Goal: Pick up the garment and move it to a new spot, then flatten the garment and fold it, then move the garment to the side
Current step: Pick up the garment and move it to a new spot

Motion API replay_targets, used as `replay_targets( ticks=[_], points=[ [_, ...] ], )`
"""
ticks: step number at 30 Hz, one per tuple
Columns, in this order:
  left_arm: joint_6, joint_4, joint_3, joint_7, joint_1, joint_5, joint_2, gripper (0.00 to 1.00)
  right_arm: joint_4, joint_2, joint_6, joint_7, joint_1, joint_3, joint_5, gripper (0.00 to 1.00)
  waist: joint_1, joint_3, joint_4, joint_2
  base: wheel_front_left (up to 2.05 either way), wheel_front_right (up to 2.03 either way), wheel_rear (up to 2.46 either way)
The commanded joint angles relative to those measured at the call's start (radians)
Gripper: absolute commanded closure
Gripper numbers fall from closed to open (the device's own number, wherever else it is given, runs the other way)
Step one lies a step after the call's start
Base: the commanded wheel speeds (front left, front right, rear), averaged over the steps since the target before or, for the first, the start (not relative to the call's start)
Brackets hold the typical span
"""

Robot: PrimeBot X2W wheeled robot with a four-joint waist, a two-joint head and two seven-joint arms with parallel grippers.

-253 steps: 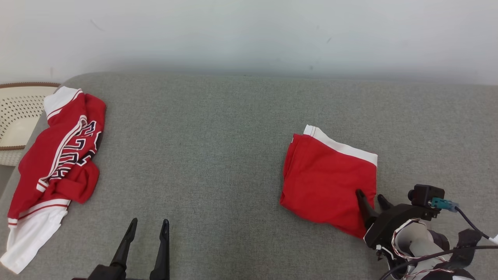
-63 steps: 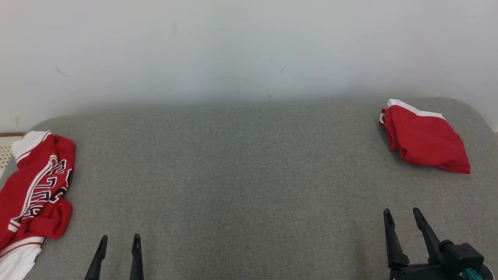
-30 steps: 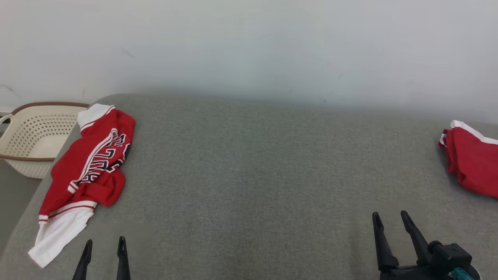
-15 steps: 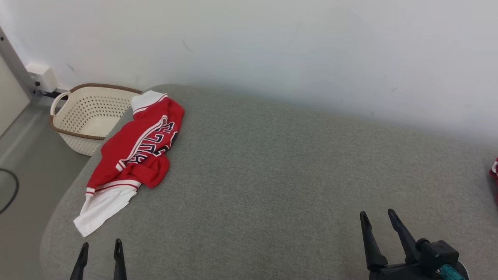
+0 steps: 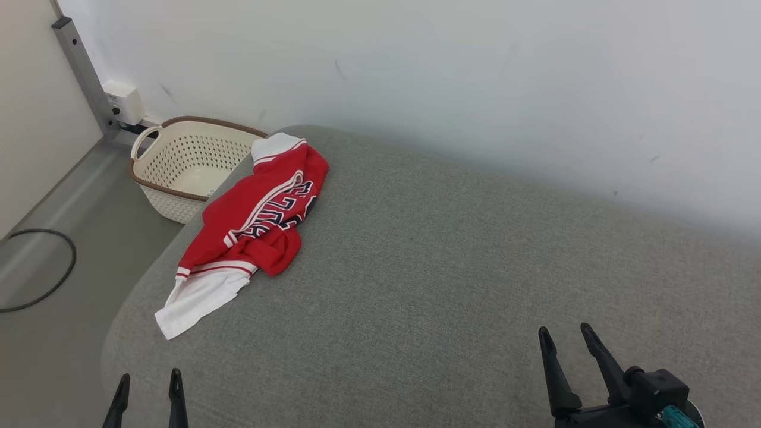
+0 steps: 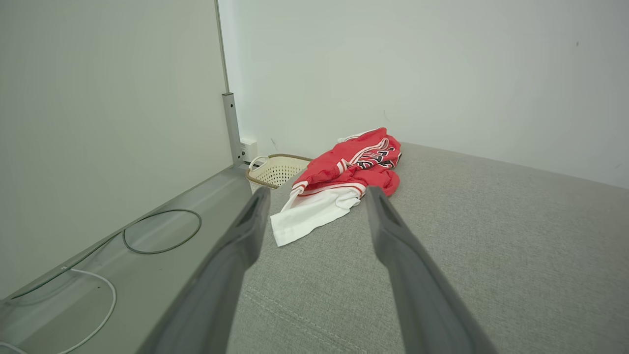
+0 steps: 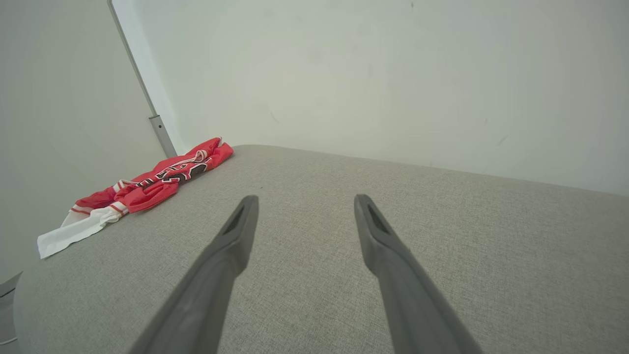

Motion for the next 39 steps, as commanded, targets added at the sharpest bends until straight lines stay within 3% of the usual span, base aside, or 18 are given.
replay_targets(
  ticks=[1,12,26,39],
  points=[
    [-0.002,-0.002,0.003,-0.002,0.016,-0.003,0.004,0.00,0.001,0.001,-0.001,-0.002,-0.008,0.003,0.006,0.00,0.0000,0.000,0.004,0.0000,0.00,0.00,0.00],
    [-0.004,-0.020,0.016,-0.002,-0.021,-0.036,-0.005,0.00,0.005,0.001,-0.001,-0.002,-0.014,0.007,0.002,0.00,0.0000,0.008,-0.024,0.0000,0.00,0.00,0.00],
    [-0.061,0.009,0.019,0.031,-0.293,-0.067,0.082,0.00,-0.010,-0.026,-0.001,-0.002,-0.069,0.027,0.007,0.00,0.0000,0.095,-0.130,0.0000,0.00,0.00,0.00],
    [-0.094,0.160,0.024,0.103,-0.592,-0.094,0.166,0.00,-0.078,-0.054,-0.001,-0.002,-0.142,0.030,-0.012,0.00,0.0000,0.222,-0.273,0.0000,0.00,0.00,0.00]
  ],
)
